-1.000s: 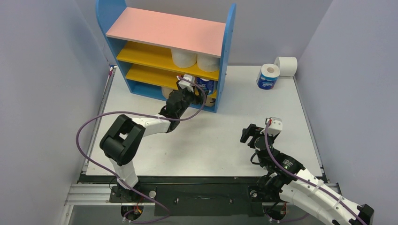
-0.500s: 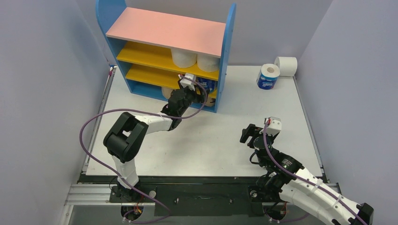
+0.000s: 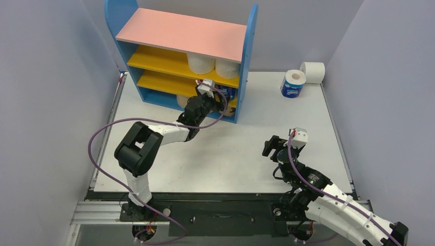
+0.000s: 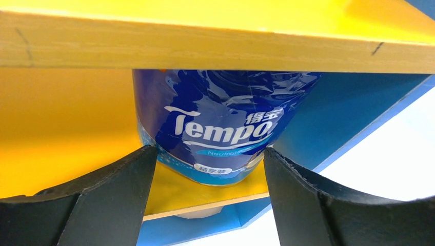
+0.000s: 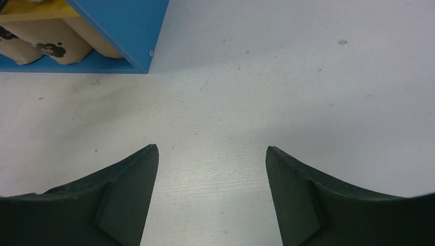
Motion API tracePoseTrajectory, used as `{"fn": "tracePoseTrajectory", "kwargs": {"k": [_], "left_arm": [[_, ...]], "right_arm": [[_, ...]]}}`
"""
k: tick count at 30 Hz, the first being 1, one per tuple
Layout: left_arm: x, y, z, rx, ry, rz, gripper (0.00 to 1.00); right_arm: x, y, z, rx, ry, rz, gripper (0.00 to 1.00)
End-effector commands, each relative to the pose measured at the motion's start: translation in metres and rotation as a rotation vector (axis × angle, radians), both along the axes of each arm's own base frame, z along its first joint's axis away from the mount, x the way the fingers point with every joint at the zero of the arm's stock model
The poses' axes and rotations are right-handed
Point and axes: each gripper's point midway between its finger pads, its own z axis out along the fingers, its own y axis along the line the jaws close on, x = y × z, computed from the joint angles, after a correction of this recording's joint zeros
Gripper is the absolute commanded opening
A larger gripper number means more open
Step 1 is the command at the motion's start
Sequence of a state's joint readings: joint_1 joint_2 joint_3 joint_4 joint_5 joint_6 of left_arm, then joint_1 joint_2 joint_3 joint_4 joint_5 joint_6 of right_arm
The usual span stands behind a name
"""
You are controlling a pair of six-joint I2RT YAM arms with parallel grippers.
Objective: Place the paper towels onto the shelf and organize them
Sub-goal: Place the paper towel on the shelf.
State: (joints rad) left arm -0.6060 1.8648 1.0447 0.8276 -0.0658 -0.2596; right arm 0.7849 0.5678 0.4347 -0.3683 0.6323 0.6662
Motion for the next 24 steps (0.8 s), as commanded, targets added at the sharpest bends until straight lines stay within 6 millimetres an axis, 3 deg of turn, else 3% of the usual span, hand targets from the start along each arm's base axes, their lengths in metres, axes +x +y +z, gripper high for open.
{"fn": "tracePoseTrajectory", "kwargs": {"k": [1, 16, 24], "left_arm": [[0.009, -0.006, 0.029, -0.064, -0.071, -0.014, 0.74], [0.007, -0.008, 0.030, -0.085, -0.060, -0.026, 0.75], [-0.003, 0.002, 0.045, -0.101, -0.080, -0.013, 0.85]], "right_arm": [[0.004, -0.004, 0.003, -0.008, -0.018, -0.026, 0.72], [0.004, -0.003, 0.003, -0.013, -0.016, -0.028, 0.72], [0.004, -0.004, 0.003, -0.016, -0.016, -0.028, 0.72]]}}
